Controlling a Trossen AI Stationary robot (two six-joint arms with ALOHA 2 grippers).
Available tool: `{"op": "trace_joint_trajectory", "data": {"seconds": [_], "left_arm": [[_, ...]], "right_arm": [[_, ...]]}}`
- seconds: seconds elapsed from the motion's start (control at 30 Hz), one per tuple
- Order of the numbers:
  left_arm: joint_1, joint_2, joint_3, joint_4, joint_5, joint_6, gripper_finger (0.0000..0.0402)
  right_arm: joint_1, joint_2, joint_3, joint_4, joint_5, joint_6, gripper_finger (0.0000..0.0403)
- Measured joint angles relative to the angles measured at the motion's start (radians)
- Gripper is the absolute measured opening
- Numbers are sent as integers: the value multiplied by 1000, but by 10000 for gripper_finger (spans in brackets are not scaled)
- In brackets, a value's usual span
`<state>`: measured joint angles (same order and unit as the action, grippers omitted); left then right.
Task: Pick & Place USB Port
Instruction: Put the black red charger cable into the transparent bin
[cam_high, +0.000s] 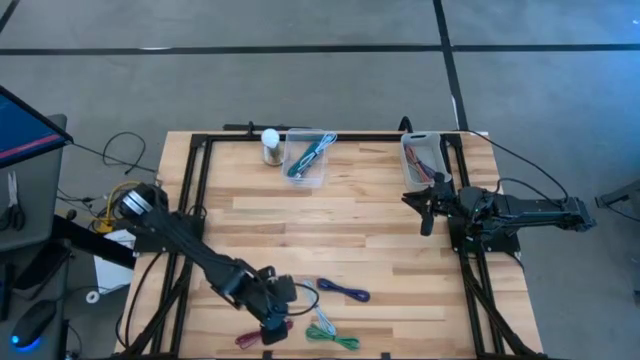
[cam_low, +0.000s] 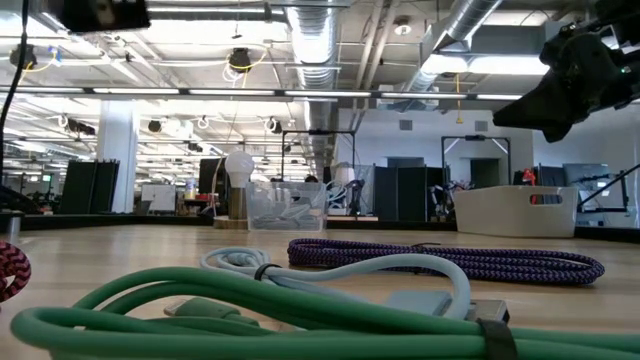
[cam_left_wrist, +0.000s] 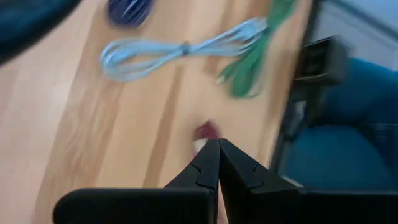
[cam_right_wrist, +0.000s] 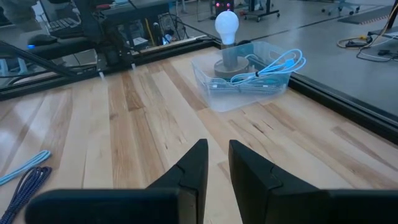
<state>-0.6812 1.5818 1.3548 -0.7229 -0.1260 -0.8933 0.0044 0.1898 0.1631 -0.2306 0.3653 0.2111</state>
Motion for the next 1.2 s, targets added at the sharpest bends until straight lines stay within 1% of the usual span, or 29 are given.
{"op": "trace_joint_trajectory", "data": {"seconds": [0.1, 0.2, 0.3, 0.43, 0.53, 0.63, 0.73, 0.8, 0.9, 1.1, 1.2], "left_arm": [[19, 20, 0, -50, 32, -43, 7], [44, 35, 0, -106, 36, -124, 15], [61, 46, 0, -133, 88, -162, 32], [67, 72, 0, -138, 98, -154, 62], [70, 89, -12, -138, 53, -114, 83], [74, 97, -36, -138, 41, -102, 100], [85, 97, -66, -135, 79, -105, 116], [94, 97, -78, -134, 132, -106, 124], [101, 97, -88, -105, 211, -106, 133], [98, 97, -94, 64, 224, -110, 150], [98, 96, -94, 103, 219, -153, 162]], "right_arm": [[0, 0, 0, 0, 0, 0, 58], [0, 0, 0, 0, -2, 0, 58], [0, 0, 0, 0, -10, 0, 58], [0, 0, 0, 0, -21, 0, 58], [0, 0, 0, 0, -21, 0, 58], [0, 0, 0, -1, -21, 0, 58], [0, 0, 0, -1, -24, 0, 58], [0, 0, 0, -1, -24, 0, 58], [0, 0, 0, -1, -24, 0, 58], [0, 0, 0, -1, -24, 0, 58], [0, 0, 0, -1, -24, 0, 58]]}}
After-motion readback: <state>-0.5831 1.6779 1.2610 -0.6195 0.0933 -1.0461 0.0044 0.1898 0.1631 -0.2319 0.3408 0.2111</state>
